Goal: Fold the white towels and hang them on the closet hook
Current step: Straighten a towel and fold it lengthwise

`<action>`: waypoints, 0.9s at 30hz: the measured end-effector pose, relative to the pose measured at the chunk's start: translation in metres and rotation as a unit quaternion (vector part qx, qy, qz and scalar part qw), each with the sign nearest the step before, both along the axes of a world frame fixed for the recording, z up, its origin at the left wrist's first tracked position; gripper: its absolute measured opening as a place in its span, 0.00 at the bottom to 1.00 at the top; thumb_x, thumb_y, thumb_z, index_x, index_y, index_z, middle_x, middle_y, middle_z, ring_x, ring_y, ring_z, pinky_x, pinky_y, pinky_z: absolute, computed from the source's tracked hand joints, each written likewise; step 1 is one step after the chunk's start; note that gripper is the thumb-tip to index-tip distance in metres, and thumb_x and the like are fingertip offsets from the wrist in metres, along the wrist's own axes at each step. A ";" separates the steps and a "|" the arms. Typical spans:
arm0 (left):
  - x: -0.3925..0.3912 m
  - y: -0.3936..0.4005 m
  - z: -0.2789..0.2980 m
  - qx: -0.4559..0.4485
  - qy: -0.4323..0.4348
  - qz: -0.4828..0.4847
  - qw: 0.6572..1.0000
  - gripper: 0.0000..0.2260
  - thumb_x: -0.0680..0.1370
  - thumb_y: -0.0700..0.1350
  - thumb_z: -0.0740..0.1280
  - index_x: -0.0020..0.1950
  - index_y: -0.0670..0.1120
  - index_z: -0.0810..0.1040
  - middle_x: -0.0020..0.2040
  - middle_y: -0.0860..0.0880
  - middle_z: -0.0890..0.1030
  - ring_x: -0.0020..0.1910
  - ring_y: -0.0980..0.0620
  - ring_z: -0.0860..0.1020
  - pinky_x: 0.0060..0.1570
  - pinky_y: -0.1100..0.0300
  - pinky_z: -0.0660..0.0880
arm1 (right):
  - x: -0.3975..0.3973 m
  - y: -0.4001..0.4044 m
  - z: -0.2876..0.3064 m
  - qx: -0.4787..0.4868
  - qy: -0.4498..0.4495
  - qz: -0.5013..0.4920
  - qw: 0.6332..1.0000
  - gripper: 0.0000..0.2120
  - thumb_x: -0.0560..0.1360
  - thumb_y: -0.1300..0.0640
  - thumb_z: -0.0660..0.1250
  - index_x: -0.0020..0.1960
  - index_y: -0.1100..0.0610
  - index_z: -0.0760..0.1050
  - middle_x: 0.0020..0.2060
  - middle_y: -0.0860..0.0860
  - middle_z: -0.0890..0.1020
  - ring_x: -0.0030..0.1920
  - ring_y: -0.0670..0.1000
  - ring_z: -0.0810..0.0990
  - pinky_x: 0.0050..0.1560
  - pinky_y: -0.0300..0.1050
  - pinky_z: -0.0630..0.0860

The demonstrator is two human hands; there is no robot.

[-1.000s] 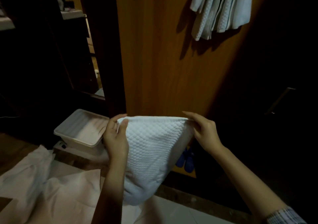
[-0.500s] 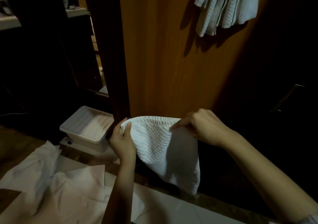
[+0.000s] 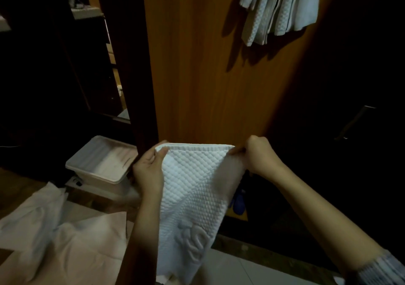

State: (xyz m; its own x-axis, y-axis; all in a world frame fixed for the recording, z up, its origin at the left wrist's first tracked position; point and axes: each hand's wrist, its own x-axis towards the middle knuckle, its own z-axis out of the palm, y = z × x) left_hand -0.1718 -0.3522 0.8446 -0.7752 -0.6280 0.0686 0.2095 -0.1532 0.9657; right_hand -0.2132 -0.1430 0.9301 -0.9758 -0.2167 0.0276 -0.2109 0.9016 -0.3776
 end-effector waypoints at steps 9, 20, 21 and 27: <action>-0.001 -0.019 0.006 -0.007 -0.028 0.014 0.999 0.08 0.75 0.42 0.69 0.43 0.55 0.83 0.42 0.54 0.85 0.48 0.50 0.82 0.51 0.56 0.78 | -0.002 -0.018 0.001 -0.137 -0.085 0.014 0.987 0.11 0.74 0.70 0.64 0.42 0.57 0.82 0.42 0.50 0.81 0.34 0.39 0.76 0.24 0.24 0.67; 0.004 0.010 0.014 -0.008 -0.026 -0.043 0.999 0.09 0.75 0.43 0.68 0.40 0.57 0.83 0.40 0.58 0.84 0.40 0.61 0.82 0.34 0.70 0.75 | 0.005 -0.041 0.007 -0.123 -0.124 0.109 0.979 0.05 0.71 0.62 0.66 0.43 0.55 0.80 0.34 0.46 0.84 0.34 0.41 0.83 0.36 0.36 0.81; 0.004 0.012 0.016 -0.012 -0.020 -0.054 0.998 0.10 0.76 0.43 0.68 0.40 0.59 0.83 0.41 0.58 0.85 0.41 0.61 0.83 0.36 0.69 0.76 | 0.007 -0.041 0.010 -0.101 -0.108 0.126 0.981 0.06 0.70 0.62 0.67 0.45 0.55 0.80 0.35 0.45 0.84 0.34 0.39 0.82 0.35 0.33 0.79; 0.006 0.018 0.031 0.019 0.023 -0.099 0.995 0.11 0.75 0.41 0.69 0.42 0.58 0.84 0.43 0.52 0.85 0.43 0.53 0.84 0.37 0.64 0.78 | 0.016 -0.039 0.011 -0.027 0.144 0.135 0.980 0.09 0.72 0.49 0.71 0.45 0.55 0.82 0.37 0.49 0.83 0.38 0.48 0.80 0.37 0.44 0.77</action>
